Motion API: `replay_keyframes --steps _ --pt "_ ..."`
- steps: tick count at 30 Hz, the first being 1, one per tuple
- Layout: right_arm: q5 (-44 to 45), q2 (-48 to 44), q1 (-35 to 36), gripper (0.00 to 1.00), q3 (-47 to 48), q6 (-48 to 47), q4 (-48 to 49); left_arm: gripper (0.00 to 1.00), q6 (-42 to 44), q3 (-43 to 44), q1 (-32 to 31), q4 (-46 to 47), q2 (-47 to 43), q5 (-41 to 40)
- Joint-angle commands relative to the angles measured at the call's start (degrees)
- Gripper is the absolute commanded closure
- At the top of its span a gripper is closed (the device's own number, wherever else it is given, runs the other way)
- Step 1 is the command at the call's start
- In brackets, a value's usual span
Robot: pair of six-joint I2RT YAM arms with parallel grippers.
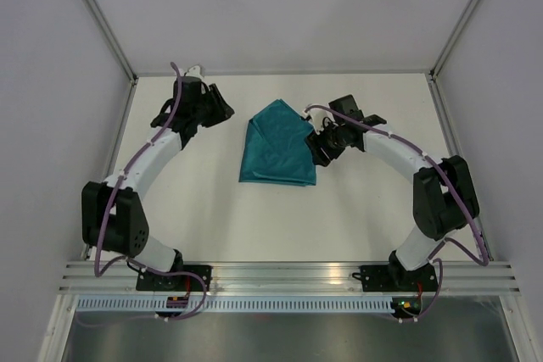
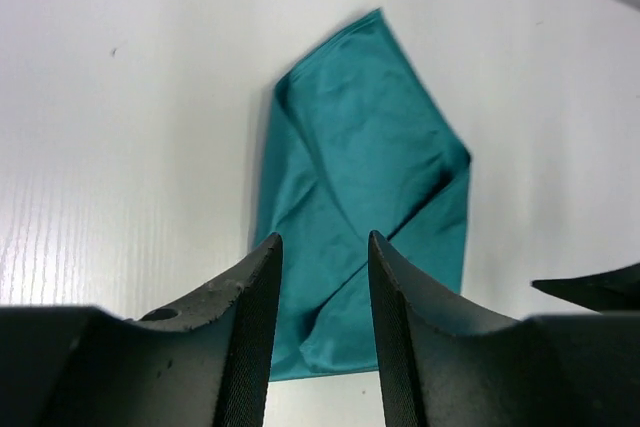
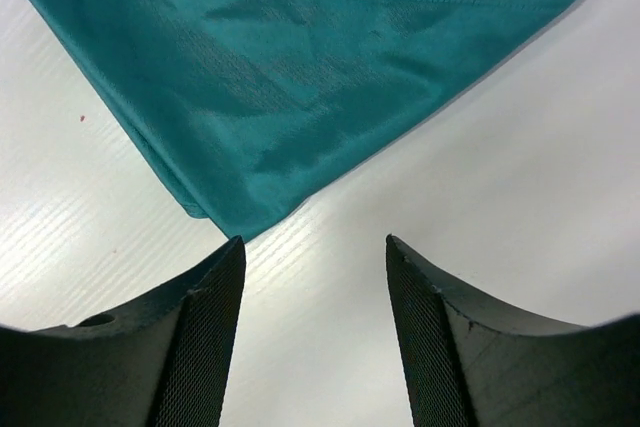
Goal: Fold the napkin, place the utensils inside, and roll it up
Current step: Fold the napkin, then roll the napkin with the utensil
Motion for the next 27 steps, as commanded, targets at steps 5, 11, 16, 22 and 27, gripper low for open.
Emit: replay_keyframes --steps 5,11,16,22,27 --pt "2.7 -2.46 5.9 0.35 -1.4 -13.68 3.93 0.52 3.53 -1.96 -2.85 3.33 -12.9 1.71" --pt "3.84 0.44 15.47 0.35 -3.42 -14.21 10.07 0.51 8.37 -12.77 -3.47 2.02 -27.22 1.27" --pt "6.3 1.58 19.62 0.35 -6.41 -14.04 14.22 0.48 11.7 -16.65 -3.47 2.72 -32.34 0.74" --pt "10.78 4.39 22.61 0.34 -7.29 -14.04 18.35 0.49 12.77 -17.18 -3.55 2.98 -32.96 1.71" --pt "13.69 7.29 23.4 0.35 -7.47 -15.27 21.51 0.49 12.95 -17.97 -3.47 3.51 -33.4 1.53"
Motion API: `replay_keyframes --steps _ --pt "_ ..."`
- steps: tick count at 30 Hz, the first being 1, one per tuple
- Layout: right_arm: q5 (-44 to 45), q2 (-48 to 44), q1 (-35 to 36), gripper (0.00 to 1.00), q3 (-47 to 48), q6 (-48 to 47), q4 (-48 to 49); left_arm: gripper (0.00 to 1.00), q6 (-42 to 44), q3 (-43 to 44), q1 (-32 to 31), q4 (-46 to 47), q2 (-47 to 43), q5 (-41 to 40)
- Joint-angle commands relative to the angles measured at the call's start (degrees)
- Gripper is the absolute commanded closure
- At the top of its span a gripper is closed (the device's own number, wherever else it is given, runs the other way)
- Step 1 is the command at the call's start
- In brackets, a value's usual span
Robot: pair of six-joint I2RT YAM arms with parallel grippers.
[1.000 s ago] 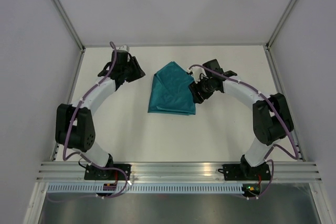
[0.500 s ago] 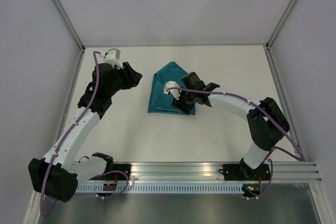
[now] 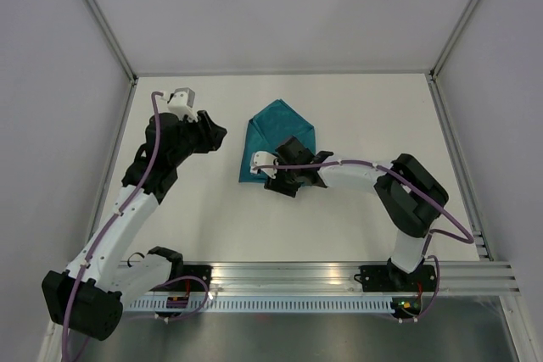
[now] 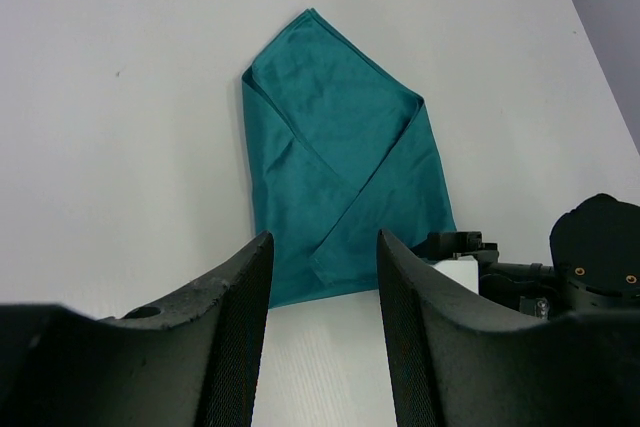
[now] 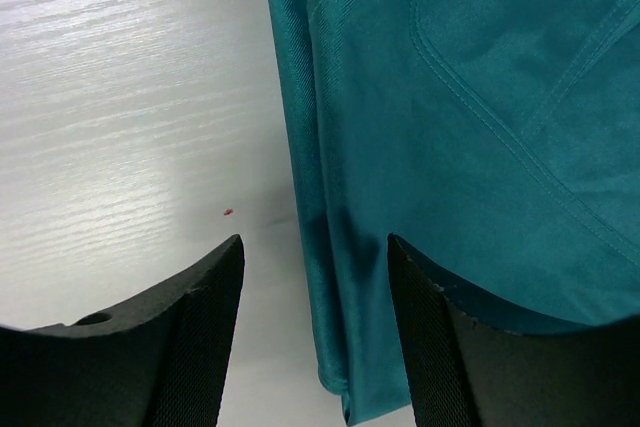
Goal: Fold the napkin, place the utensils inside, and roll it up
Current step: Roll the napkin with the utensil
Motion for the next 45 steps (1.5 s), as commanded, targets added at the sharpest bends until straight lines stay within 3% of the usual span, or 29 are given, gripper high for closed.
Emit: replay_keyframes --steps 1,10,20,32,45 --pt "3.46 2.14 0.39 0.35 0.01 -1.76 4.46 0.49 2.78 -0.57 0.01 2.13 -1.0 0.81" --pt "3.47 3.72 -0.58 0.48 -2.01 -4.22 5.26 0.49 2.78 -2.15 -1.39 4.94 0.49 1.43" --pt "0.47 5.83 -1.9 0.56 -0.08 -8.35 -2.65 0.5 4.89 -2.51 -7.02 8.11 0.84 0.99" --pt "-3.56 8.99 -4.53 0.78 1.85 -11.08 -10.2 0.5 5.95 -0.93 -8.25 9.25 -0.21 0.55" --pt "-15.08 14.26 -10.95 0.85 10.73 -16.17 -24.62 0.56 11.48 -1.1 -14.58 16.17 -3.9 -4.99"
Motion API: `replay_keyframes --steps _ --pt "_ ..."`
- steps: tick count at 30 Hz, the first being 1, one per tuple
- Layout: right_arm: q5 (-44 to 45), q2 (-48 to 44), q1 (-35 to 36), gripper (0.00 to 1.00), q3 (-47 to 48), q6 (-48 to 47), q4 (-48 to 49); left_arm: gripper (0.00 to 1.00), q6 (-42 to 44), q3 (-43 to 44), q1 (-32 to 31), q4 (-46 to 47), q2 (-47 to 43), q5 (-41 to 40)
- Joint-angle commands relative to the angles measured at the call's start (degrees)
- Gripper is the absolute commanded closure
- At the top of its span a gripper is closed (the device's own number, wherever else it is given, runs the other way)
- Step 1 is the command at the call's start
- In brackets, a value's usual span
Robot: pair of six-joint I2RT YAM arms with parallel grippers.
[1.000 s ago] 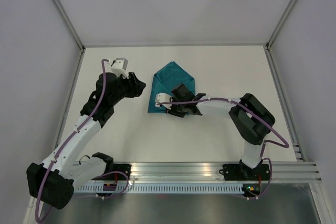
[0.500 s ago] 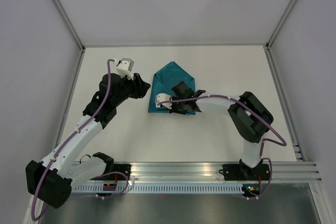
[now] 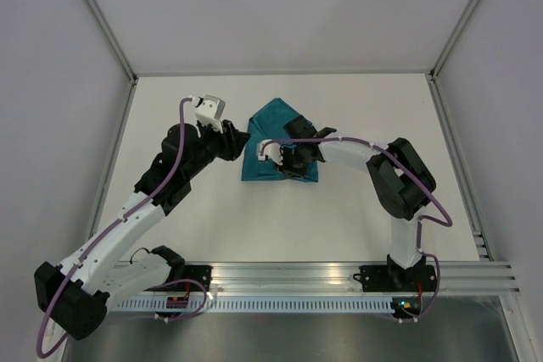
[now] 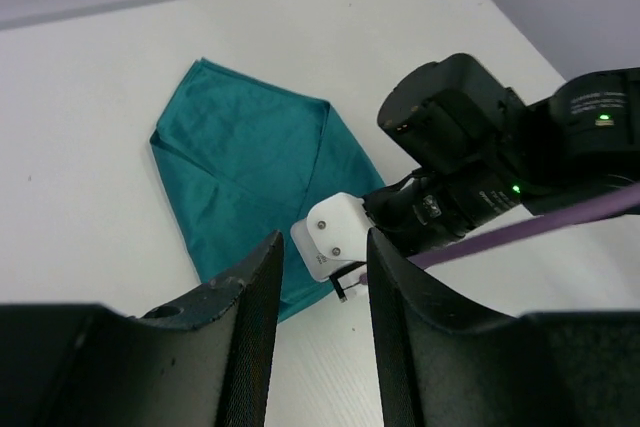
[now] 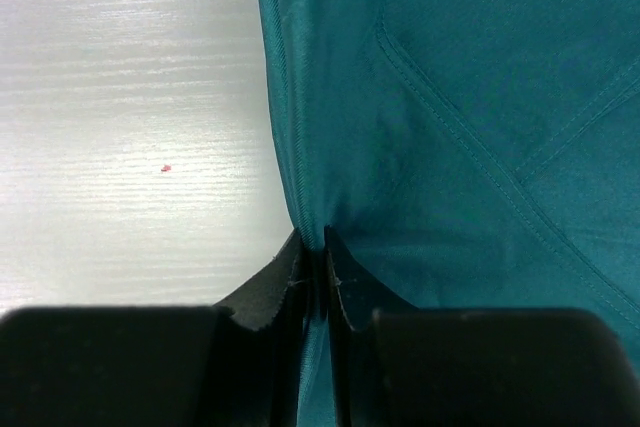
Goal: Fold the napkin, place the utensils inside, and roll it up
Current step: Roll the napkin with the utensil
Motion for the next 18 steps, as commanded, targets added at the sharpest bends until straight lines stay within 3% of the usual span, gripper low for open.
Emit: replay_keyframes --steps 1,12,18 --pt "-2.36 6.13 -3.03 0.85 0.61 -3.26 -14.28 0.56 4.62 1.31 -1.05 7.72 -3.51 -1.43" --pt "-3.6 8.86 -5.15 0.87 2.82 -6.42 -18.69 0.53 14.36 0.51 -5.88 14.05 -7.12 4.29" --pt "-4.12 11.32 -7.08 0.87 5.45 -8.01 -22.72 0.53 24.13 -1.24 -14.23 15.27 -3.7 -2.57"
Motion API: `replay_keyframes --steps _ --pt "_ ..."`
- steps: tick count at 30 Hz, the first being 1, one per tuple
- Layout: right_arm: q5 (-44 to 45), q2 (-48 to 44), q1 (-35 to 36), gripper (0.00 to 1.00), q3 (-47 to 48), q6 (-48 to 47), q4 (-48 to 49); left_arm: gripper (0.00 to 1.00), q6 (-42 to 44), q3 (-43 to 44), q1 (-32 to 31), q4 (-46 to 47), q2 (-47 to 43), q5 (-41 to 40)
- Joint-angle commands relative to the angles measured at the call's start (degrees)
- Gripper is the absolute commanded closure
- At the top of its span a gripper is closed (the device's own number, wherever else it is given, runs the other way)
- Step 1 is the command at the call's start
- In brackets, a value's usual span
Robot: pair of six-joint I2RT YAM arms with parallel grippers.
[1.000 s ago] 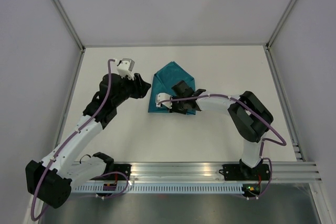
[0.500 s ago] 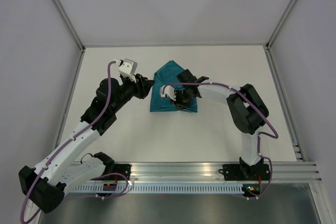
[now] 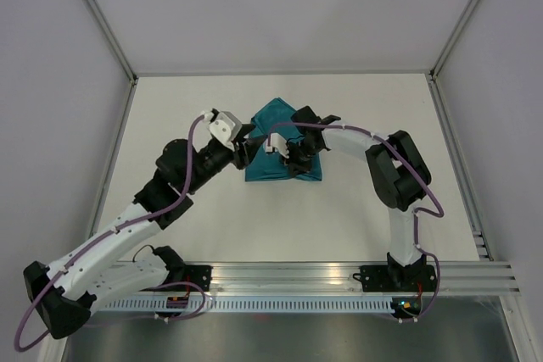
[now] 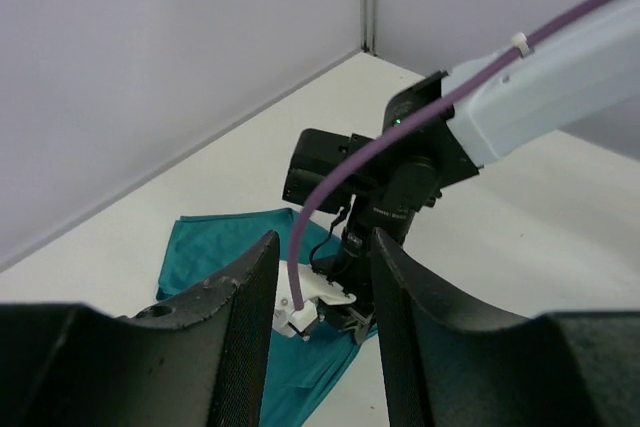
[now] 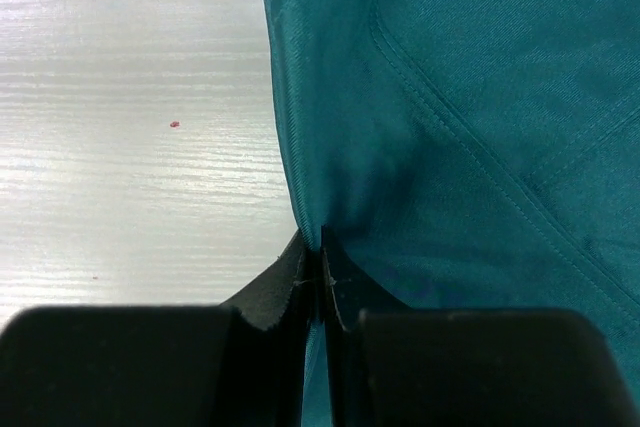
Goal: Fold the napkin, place the utensils inside, and roll it up
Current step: Roll the napkin with the utensil
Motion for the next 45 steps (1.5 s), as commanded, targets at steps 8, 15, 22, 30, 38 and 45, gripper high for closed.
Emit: replay_keyframes --steps 8,15,22,30,38,45 --pt "3.96 11.52 -3.09 0.87 4.43 -3.79 -16.88 0.53 21.49 -6.19 -13.06 10.09 7.19 -9.12" --pt "2.73 15.48 -4.41 0.87 9.44 -4.41 -21.01 0.52 25.8 -4.08 -15.0 3.78 16.41 -10.52" --pt "2.11 17.33 -5.11 0.88 12.43 -5.29 -23.83 0.52 29.31 -3.82 -15.09 2.7 25.99 -12.8" --pt "1.85 17.07 -5.64 0.86 13.41 -5.03 -23.66 0.5 32.83 -4.33 -15.09 8.49 33.13 -14.38" --pt "-1.23 11.36 -5.55 0.69 14.54 -2.31 -22.17 0.48 29.58 -4.87 -14.74 14.22 27.86 -14.39" --pt "-0.53 5.56 -5.64 0.56 14.11 4.11 -15.13 0.47 27.65 -6.71 -14.74 14.66 23.46 -15.44"
